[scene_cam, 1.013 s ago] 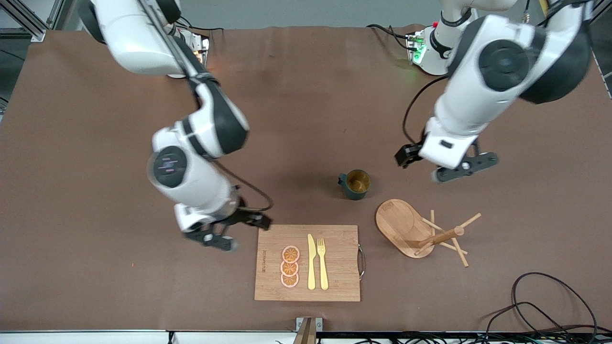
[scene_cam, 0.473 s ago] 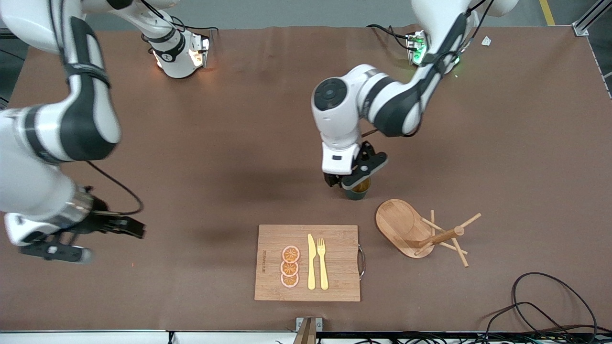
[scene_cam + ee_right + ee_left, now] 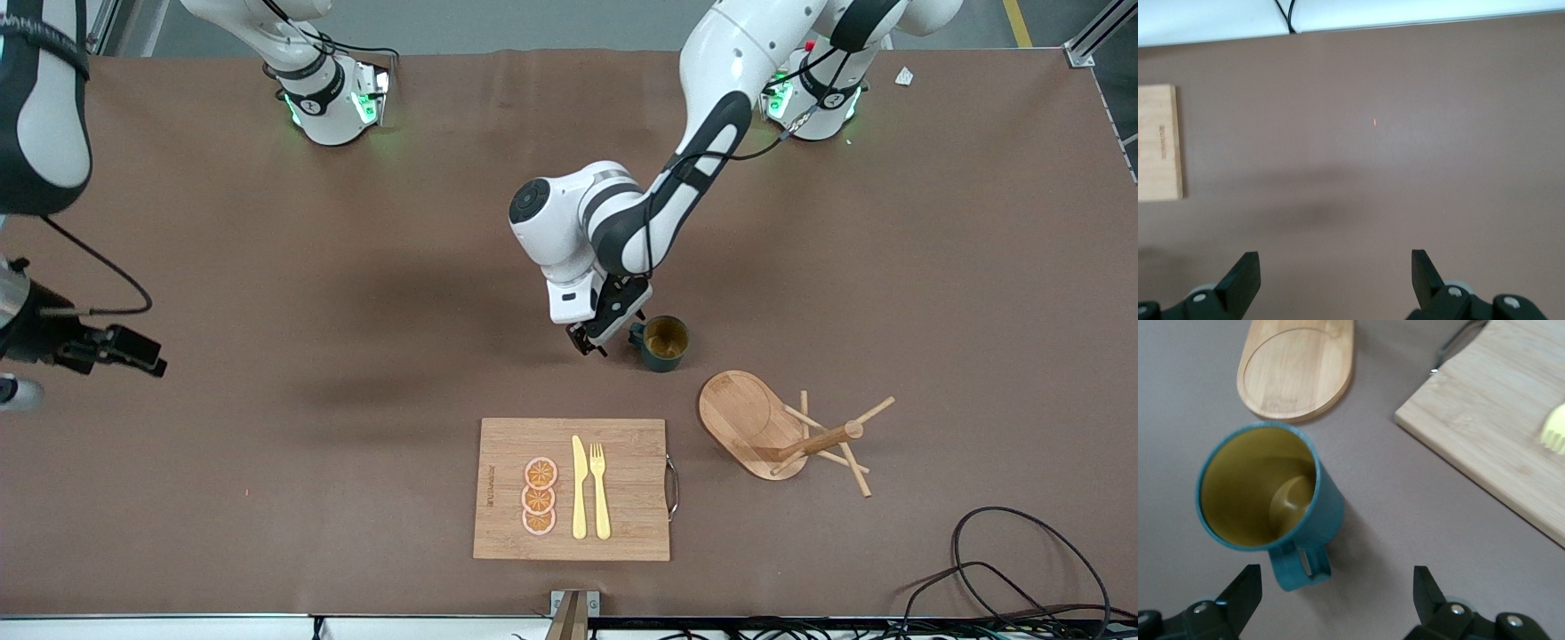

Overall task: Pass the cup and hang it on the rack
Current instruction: 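Set the mug down, release it, and withdraw the right gripper, then grasp the teal mug by its handle with the left gripper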

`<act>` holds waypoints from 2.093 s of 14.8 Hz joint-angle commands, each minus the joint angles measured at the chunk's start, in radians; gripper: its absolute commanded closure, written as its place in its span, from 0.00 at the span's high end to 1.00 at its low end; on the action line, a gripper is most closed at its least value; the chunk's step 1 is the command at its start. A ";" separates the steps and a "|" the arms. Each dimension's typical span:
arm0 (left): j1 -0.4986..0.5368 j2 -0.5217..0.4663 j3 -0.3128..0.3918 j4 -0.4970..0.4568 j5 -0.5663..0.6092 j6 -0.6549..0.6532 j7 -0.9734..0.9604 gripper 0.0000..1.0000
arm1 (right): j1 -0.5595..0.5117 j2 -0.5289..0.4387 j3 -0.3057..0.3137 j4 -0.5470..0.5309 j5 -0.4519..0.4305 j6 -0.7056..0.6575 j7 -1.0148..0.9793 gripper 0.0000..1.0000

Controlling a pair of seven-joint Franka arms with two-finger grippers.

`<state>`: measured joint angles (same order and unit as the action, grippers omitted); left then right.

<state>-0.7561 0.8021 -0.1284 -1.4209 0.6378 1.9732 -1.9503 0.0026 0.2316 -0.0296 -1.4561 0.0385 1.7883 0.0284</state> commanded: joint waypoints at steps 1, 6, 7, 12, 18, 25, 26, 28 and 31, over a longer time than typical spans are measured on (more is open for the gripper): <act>-0.017 0.041 0.012 0.019 0.063 -0.031 -0.134 0.99 | -0.007 -0.146 0.016 -0.178 -0.014 0.025 -0.007 1.00; -0.026 0.083 0.012 0.010 0.141 -0.132 -0.226 0.91 | -0.016 -0.138 0.016 -0.078 -0.016 -0.029 -0.004 1.00; -0.028 0.088 0.010 0.010 0.146 -0.132 -0.226 0.88 | -0.027 -0.138 0.016 -0.069 -0.013 -0.030 -0.004 1.00; -0.040 0.085 0.010 0.014 0.143 -0.145 -0.231 0.59 | -0.029 -0.136 0.016 -0.058 -0.014 -0.029 0.002 1.00; -0.051 0.065 0.009 0.020 0.132 -0.174 -0.233 0.43 | -0.032 -0.136 0.016 -0.040 -0.019 -0.032 -0.005 1.00; -0.028 0.013 0.003 0.028 0.125 -0.174 -0.181 0.00 | -0.033 -0.136 0.014 -0.026 -0.022 -0.063 -0.002 1.00; -0.019 -0.006 0.000 0.028 0.112 -0.174 -0.132 0.00 | -0.036 -0.136 0.014 -0.026 -0.022 -0.063 -0.002 1.00; 0.012 -0.069 0.003 0.034 0.025 -0.174 -0.035 0.00 | -0.036 -0.136 0.014 -0.026 -0.022 -0.063 -0.002 1.00; 0.092 -0.187 -0.004 0.036 -0.090 -0.172 0.137 0.00 | -0.041 -0.136 0.014 -0.026 -0.019 -0.063 -0.002 1.00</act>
<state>-0.7178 0.7116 -0.1235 -1.3592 0.6243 1.8135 -1.9214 -0.0177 0.1062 -0.0288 -1.4811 0.0302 1.7370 0.0286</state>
